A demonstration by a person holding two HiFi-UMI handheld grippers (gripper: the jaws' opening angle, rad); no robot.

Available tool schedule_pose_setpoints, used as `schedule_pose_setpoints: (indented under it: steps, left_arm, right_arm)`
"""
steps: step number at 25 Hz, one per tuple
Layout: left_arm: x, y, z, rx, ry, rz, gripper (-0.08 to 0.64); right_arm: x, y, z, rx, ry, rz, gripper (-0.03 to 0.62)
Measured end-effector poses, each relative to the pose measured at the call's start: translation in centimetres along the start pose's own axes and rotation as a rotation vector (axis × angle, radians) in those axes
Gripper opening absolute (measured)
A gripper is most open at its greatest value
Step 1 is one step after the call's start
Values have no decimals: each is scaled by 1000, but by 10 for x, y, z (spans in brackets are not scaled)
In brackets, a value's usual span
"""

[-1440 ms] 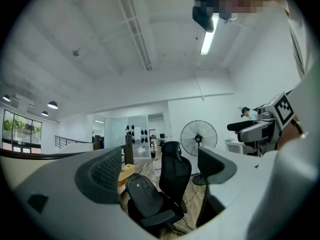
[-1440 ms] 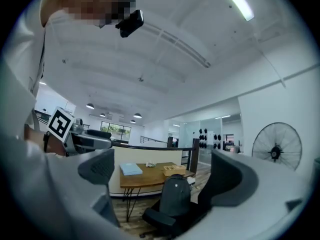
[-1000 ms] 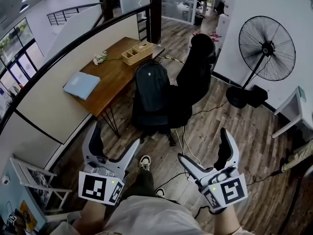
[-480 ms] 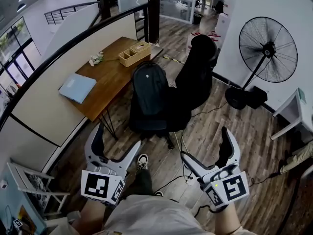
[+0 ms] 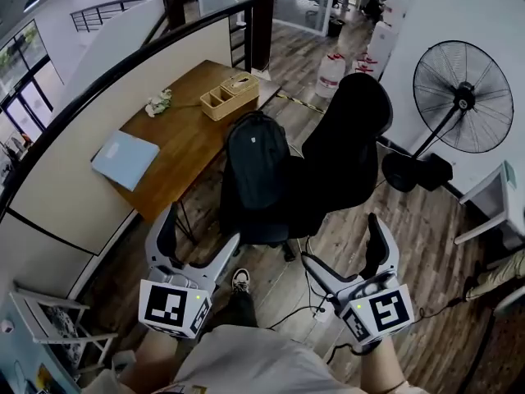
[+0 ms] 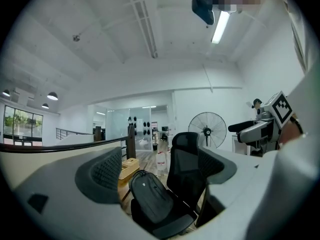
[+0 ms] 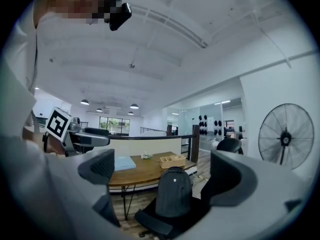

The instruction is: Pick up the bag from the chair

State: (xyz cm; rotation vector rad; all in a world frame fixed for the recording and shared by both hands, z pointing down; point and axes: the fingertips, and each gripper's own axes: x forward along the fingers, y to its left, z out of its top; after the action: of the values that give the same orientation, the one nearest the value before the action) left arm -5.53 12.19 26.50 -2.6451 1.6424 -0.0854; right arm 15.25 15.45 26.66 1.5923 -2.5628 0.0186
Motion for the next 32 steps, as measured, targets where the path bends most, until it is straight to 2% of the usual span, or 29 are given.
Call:
schedule_pose_setpoints:
  steps: [10, 16, 24, 32]
  left_arm:
    - [104, 109, -9, -16, 27, -60, 453]
    - [143, 162, -20, -24, 40, -74, 453]
    - [174, 182, -34, -44, 71, -100, 453]
    - [199, 185, -39, -30, 102, -65, 453]
  right_arm:
    - [156, -11, 16, 8, 53, -35, 597]
    - [222, -7, 12, 11, 90, -35, 597]
    - [263, -16, 0, 57, 126, -29, 597]
    - [291, -39, 2, 56, 104, 4, 591]
